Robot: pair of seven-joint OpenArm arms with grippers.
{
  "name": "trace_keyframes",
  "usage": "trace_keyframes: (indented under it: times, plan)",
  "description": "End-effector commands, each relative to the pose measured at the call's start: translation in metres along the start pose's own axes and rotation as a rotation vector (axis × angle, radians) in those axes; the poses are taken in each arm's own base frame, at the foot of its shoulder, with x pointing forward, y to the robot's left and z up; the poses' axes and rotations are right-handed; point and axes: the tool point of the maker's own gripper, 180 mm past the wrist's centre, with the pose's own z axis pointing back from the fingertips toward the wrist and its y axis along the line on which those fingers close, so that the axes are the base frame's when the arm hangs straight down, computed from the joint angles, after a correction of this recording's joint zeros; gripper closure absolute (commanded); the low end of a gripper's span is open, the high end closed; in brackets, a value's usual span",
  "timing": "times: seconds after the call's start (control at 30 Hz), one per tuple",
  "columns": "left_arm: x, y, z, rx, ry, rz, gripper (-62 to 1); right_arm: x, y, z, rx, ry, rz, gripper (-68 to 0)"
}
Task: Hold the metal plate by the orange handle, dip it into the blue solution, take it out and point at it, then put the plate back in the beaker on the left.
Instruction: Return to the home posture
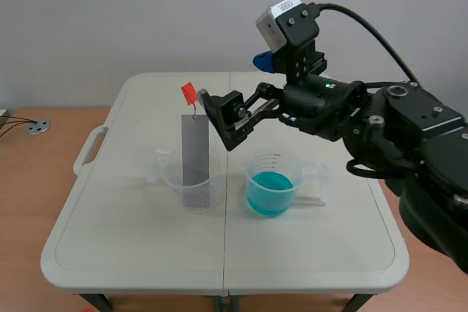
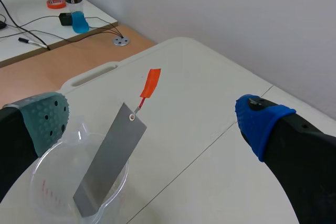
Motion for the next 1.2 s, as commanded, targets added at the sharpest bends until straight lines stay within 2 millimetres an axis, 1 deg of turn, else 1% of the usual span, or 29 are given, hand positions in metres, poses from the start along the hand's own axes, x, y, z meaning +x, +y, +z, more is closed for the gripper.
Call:
trace_keyframes:
  times: [0.0,0.1,0.13,0.2,0.27,0.33,0.43,0.53,0.6,0.67,0.73,0.83,0.93,1.0,1.1,1.17]
  plan:
    - [-0.001,-0.006,0.001,-0.016,-0.003,0.0,-62.3,0.011,-0.006,0.009,-0.029,-0.025,0.005,-66.5]
    - [0.007,0.005,0.0,0.002,-0.015,-0.01,-62.3,0.012,-0.005,0.027,-0.047,-0.016,0.013,-66.4]
    - [0.01,0.01,0.0,0.01,-0.021,-0.015,-62.3,0.012,-0.005,0.033,-0.055,-0.012,0.017,-66.5]
    - [0.023,0.026,0.001,0.037,-0.055,-0.026,-62.3,0.012,-0.004,0.045,-0.071,-0.003,0.025,-66.4]
    - [0.041,0.052,0.006,0.096,-0.109,-0.047,-62.3,0.01,-0.001,0.056,-0.078,0.01,0.032,-66.5]
    - [0.065,0.082,0.017,0.163,-0.187,-0.061,-62.3,0.009,0.002,0.068,-0.09,0.023,0.042,-66.5]
    - [0.109,0.127,0.045,0.267,-0.354,-0.037,-62.3,0.008,0.007,0.084,-0.1,0.033,0.058,-66.4]
    - [0.154,0.165,0.079,0.355,-0.514,-0.022,-62.3,0.007,0.013,0.099,-0.108,0.041,0.065,-66.4]
    - [0.181,0.182,0.102,0.401,-0.606,-0.022,-62.3,0.006,0.017,0.109,-0.112,0.047,0.066,-66.4]
    - [0.207,0.192,0.123,0.434,-0.692,-0.041,-62.3,0.006,0.021,0.118,-0.111,0.053,0.063,-66.4]
    - [0.232,0.194,0.145,0.457,-0.79,-0.062,-62.3,0.005,0.025,0.126,-0.12,0.058,0.058,-66.4]
    - [0.266,0.183,0.178,0.461,-0.933,-0.111,-62.3,0.002,0.031,0.137,-0.123,0.074,0.046,-66.4]
    - [0.293,0.162,0.207,0.438,-1.05,-0.162,-62.3,-0.002,0.038,0.147,-0.127,0.086,0.023,-66.4]
    - [0.306,0.145,0.223,0.412,-1.108,-0.191,-62.3,-0.003,0.042,0.153,-0.127,0.089,0.014,-66.4]
    - [0.32,0.117,0.24,0.365,-1.171,-0.221,-62.3,-0.005,0.046,0.159,-0.14,0.094,0.028,-66.4]
    - [0.328,0.099,0.248,0.334,-1.204,-0.248,-62.3,-0.006,0.05,0.162,-0.142,0.097,0.028,-66.4]
